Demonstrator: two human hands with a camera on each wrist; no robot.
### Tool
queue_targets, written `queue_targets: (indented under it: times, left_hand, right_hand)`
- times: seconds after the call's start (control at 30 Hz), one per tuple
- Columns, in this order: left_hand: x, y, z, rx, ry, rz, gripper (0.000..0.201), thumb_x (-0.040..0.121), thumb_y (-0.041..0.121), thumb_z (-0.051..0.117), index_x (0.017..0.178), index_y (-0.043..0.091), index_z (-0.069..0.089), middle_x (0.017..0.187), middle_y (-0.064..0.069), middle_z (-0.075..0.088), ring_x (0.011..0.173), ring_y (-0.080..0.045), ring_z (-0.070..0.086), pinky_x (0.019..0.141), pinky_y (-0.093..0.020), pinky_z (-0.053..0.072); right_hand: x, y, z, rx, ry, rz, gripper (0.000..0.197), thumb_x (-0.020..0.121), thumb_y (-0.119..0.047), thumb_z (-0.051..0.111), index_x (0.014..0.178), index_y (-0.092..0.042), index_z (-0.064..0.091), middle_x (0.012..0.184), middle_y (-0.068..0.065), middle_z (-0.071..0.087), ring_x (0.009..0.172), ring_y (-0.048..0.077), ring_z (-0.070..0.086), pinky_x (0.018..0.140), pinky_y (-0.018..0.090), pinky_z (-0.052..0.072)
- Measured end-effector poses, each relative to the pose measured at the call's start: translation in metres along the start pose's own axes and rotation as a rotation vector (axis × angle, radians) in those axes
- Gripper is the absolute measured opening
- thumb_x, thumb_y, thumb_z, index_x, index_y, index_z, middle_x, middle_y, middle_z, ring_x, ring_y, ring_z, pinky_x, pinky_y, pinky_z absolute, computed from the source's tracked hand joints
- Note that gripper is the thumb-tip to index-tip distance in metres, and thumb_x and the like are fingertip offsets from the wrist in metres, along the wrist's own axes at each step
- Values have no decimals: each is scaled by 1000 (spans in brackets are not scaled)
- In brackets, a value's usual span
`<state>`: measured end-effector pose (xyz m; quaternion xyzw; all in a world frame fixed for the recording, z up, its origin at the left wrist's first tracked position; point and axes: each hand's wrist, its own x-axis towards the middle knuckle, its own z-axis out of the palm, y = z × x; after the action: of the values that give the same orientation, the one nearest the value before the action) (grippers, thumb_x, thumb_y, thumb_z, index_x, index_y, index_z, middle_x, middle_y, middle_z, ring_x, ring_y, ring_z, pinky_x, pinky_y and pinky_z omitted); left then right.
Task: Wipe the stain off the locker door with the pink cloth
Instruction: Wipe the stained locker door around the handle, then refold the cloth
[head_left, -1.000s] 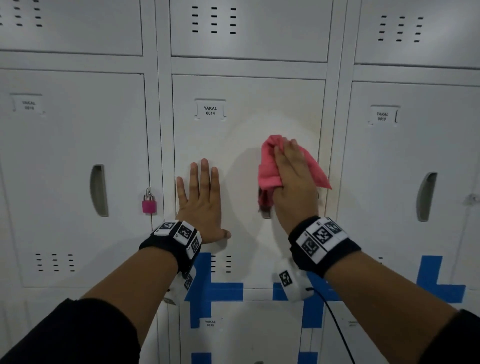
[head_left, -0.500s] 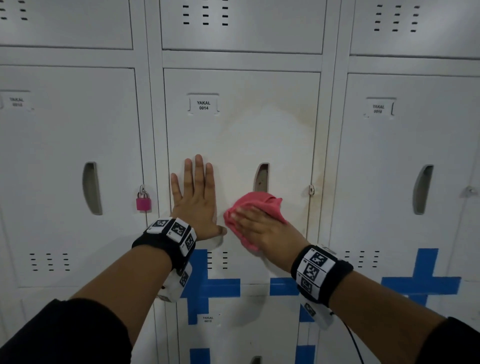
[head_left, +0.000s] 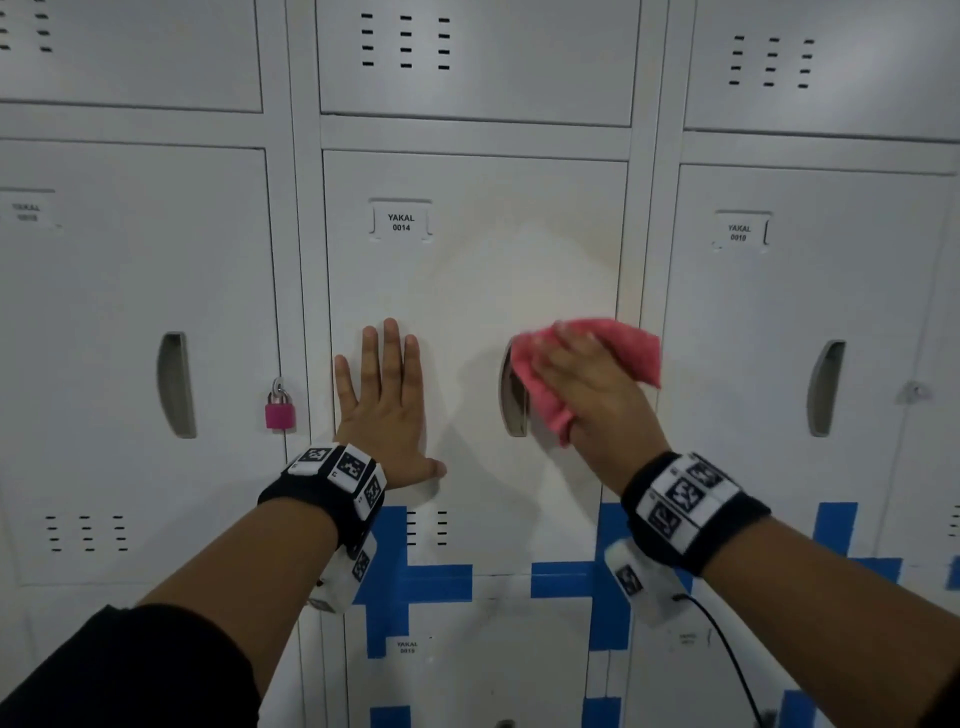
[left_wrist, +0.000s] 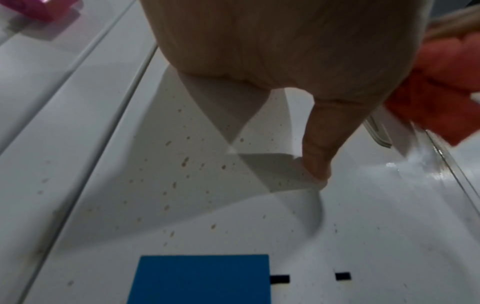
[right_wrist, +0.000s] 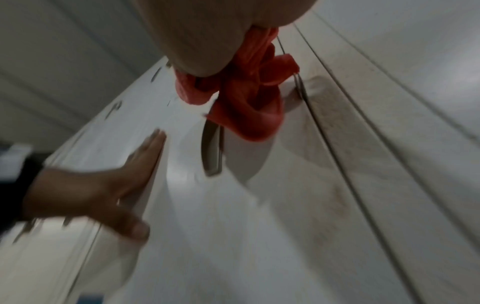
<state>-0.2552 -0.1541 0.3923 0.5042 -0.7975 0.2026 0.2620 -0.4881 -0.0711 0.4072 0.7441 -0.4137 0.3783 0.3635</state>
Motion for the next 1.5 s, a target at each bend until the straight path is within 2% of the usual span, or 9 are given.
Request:
queue_targets:
  times: [0.27, 0.53, 0.7, 0.8, 0.9, 1.0, 1.17, 1.3, 1.5]
  left_hand:
    - [0, -2, 1, 5, 7, 0, 158, 50, 74, 72, 139, 4, -38, 147, -19, -45, 135, -39, -41, 111, -65, -14]
    - [1, -1, 2, 13, 10, 0, 158, 50, 71, 74, 138, 5, -39, 146, -18, -46, 135, -39, -41, 111, -66, -13]
    - [1, 2, -3, 28, -32, -24, 157, 52, 72, 72, 135, 5, -43, 142, -18, -51, 132, -39, -45, 110, -64, -18]
    - [0, 1, -7, 26, -35, -30, 154, 55, 73, 70, 134, 8, -45, 141, -16, -53, 131, -36, -48, 109, -59, -24]
    - [-7, -2, -17, 39, -56, -9, 143, 64, 74, 63, 138, 10, -41, 144, -14, -51, 133, -34, -45, 112, -56, -21]
    - [-23, 7, -34, -28, -92, 29, 119, 73, 73, 54, 151, 15, -15, 155, -15, -32, 144, -34, -26, 118, -54, -8]
    - [-70, 48, -55, -480, -124, 125, 80, 67, 79, 43, 126, 27, 56, 132, 5, 51, 127, -20, 38, 106, -41, 33]
    - [-96, 88, -62, -804, -170, 45, 54, 70, 65, 70, 109, 28, 64, 107, 14, 61, 101, -4, 53, 89, -27, 44]
    - [-91, 94, -57, -914, -80, -19, 17, 84, 35, 68, 86, 18, 68, 81, 7, 70, 74, -9, 64, 73, -29, 52]
  right_hand:
    - [6, -16, 25, -167, -238, 245, 94, 82, -38, 61, 149, -13, 2, 159, 7, 3, 146, 25, -4, 120, 42, 3]
    - [-42, -42, 46, -247, -382, 239, 90, 77, -23, 71, 149, -6, 20, 157, 13, 15, 144, 33, 12, 114, 51, 10]
    - [-37, -53, 19, -224, -524, 173, 75, 95, -23, 47, 149, -12, -4, 153, 6, -19, 142, 24, -18, 110, 39, -19]
    - [-37, -56, 2, 123, -475, 340, 61, 92, -11, 49, 149, -12, 27, 157, 4, 22, 144, 21, 19, 119, 32, 10]
    - [-38, -55, -19, 415, -320, 645, 25, 86, -4, 47, 90, -13, 69, 92, 5, 69, 83, 18, 62, 83, 36, 51]
    - [-37, -42, -33, 521, -309, 858, 29, 84, -13, 53, 55, -13, 54, 56, 1, 54, 54, 16, 48, 58, 32, 44]
    - [-33, -36, -52, 817, -166, 1029, 16, 80, -13, 70, 77, 3, 70, 68, 15, 66, 58, 19, 59, 53, 26, 47]
    - [-29, -48, -64, 950, -99, 1046, 21, 80, -17, 75, 69, 0, 70, 63, 13, 66, 52, 19, 61, 46, 23, 47]
    - [-25, -61, -74, 978, -224, 995, 46, 88, -36, 65, 75, 8, 62, 70, 17, 57, 62, 22, 51, 58, 29, 43]
